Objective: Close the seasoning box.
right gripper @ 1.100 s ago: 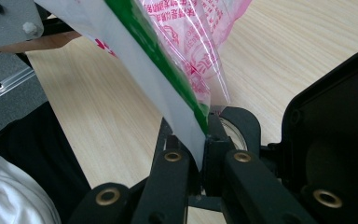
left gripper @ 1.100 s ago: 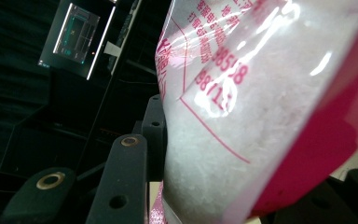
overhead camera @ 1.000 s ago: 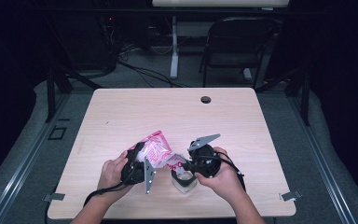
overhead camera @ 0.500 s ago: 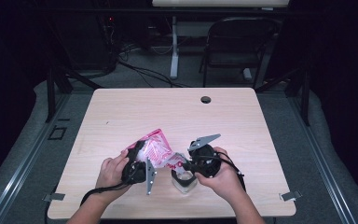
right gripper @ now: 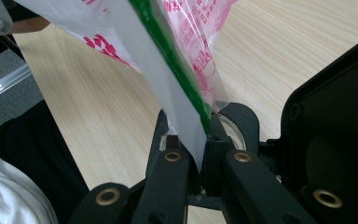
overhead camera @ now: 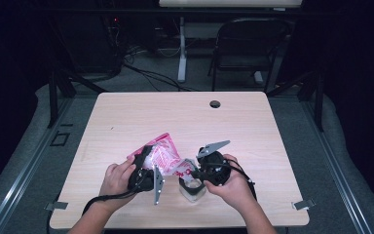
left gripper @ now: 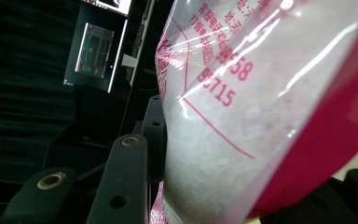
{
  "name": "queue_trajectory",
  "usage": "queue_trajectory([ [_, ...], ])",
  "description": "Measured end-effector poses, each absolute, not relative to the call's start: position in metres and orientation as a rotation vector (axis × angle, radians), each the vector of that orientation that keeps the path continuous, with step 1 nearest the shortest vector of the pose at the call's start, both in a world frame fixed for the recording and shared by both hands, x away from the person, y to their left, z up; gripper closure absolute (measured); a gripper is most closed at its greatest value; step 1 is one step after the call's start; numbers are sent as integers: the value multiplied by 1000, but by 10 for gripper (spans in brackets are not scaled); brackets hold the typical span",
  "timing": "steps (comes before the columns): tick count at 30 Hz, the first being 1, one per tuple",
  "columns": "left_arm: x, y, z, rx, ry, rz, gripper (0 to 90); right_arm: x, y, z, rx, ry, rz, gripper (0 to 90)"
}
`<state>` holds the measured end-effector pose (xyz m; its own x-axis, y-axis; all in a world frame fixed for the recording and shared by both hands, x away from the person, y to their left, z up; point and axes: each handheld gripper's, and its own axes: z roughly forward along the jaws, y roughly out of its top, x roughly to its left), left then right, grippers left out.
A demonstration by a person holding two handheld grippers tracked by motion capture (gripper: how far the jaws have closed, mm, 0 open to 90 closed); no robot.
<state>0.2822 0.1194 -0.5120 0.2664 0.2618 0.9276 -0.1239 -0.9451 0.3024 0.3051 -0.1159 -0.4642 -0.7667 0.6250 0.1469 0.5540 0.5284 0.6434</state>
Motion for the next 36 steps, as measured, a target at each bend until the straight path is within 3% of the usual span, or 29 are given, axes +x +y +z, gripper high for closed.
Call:
queue_trajectory([
  [36, 275, 109, -503, 2232, -9, 1825, 678, 306, -119, -472, 1050, 2667, 1025, 897],
])
